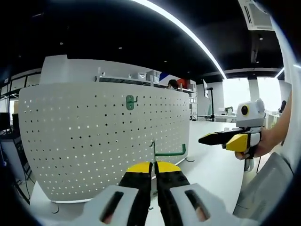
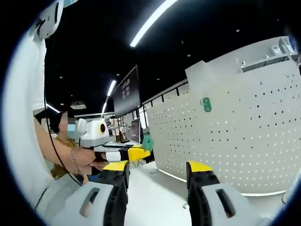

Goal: Insert the hook assembly into the mounting plate slot until the hook locks in place.

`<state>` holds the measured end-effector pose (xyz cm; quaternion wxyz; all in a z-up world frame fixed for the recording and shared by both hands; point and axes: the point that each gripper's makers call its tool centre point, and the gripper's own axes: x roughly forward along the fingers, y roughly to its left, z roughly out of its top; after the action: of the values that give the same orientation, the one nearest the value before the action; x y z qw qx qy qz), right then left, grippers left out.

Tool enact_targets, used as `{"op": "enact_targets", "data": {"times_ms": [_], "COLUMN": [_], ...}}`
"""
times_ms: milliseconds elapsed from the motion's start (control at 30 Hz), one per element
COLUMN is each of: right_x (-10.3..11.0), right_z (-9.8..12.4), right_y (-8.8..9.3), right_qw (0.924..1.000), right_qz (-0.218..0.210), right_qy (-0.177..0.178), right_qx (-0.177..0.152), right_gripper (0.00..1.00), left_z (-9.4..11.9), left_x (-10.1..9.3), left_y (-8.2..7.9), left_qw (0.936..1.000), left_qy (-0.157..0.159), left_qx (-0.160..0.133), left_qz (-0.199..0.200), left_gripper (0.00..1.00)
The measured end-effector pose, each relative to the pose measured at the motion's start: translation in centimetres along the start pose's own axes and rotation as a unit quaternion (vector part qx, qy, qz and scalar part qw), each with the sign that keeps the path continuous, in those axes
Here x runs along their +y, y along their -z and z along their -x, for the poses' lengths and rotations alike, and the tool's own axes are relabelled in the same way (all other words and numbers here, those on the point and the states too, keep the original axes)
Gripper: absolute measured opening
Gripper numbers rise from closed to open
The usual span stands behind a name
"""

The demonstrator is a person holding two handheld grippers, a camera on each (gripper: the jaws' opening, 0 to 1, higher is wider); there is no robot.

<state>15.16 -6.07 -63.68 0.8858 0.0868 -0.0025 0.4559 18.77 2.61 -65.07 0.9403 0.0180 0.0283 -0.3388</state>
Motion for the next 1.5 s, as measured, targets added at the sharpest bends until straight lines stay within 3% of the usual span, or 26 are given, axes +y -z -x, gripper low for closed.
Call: {"op": "enact_targets", "data": {"times_ms": [333,900,1500], "right_x": [1.6,1.4,2.0], "right_z": [-2.8,-4.2,-6.0], "right_y": [-0.7,-1.0,-0.7], "right_qw": [0.9994,0.9986,0.9967], "right_qz": [-0.007,-0.025,-0.048], "right_qy": [-0.034,-0.046,-0.066], "right_qx": [-0.007,-0.007,0.001], "right_gripper": [0.45,0.43,0.33], "left_z": [0.0,-0.3,-0.5], "left_x": [0.2,-0.1,-0.4], "left_y": [-0.2,-0.6,-0.6], "left_qw": [1.0000,1.0000,1.0000], "left_qy": [-0.004,-0.005,-0.006], "left_qx": [-0.002,-0.004,-0.005], "left_qz": [-0.001,-0.003,0.000], "left_gripper": [0.02,0.02,0.02]}}
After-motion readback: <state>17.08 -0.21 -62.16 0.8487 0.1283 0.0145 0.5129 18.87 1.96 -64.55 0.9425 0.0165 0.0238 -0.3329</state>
